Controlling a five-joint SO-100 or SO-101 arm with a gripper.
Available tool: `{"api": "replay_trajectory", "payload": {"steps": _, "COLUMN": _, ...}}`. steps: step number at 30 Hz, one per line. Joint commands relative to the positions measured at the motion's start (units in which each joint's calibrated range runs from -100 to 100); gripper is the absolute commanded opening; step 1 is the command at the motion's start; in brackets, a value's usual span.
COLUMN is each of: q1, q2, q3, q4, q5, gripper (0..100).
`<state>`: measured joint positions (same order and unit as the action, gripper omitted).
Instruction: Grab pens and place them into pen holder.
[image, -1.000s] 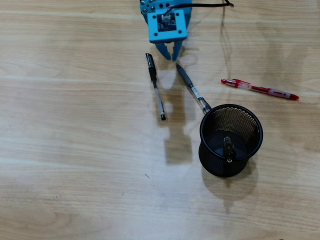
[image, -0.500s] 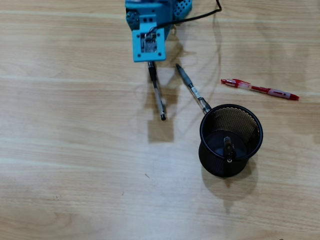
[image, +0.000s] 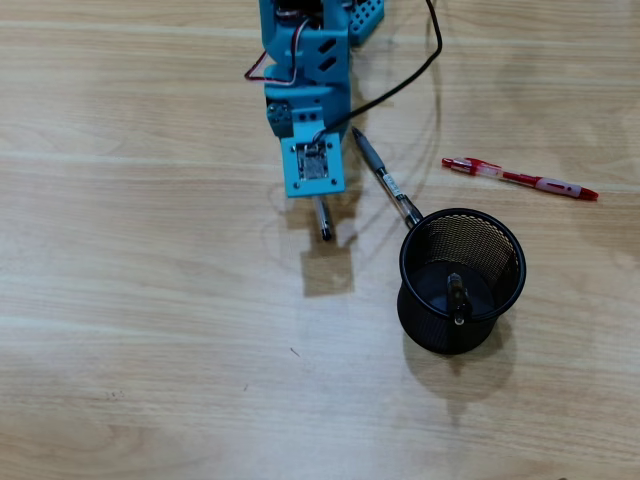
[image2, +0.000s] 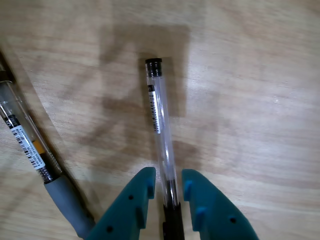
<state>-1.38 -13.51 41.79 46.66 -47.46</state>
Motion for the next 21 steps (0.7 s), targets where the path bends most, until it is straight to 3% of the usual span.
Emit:
{"api": "replay_trajectory", "payload": {"steps": 1, "q1": -0.95, "q2": 3.02, "q3": -0.43, "q4": -1.69, "q5": 0.08, "gripper": 9}}
{"api": "replay_trajectory", "payload": {"steps": 7, "q1": -1.96, "q2": 5.14, "q3": -0.43, "q4": -1.69, "q5": -0.13, "gripper": 11}}
{"api": "replay_trajectory", "payload": {"steps": 12, "q1": -3.05, "q2": 5.57, "q3": -0.43, "q4": -1.69, "q5": -0.28, "gripper": 19}}
{"api": "replay_trajectory", "payload": {"steps": 21, "q1": -2.5, "q2": 5.74, "q3": 2.28, "q4": -1.78, "q5": -2.27, "gripper": 19}}
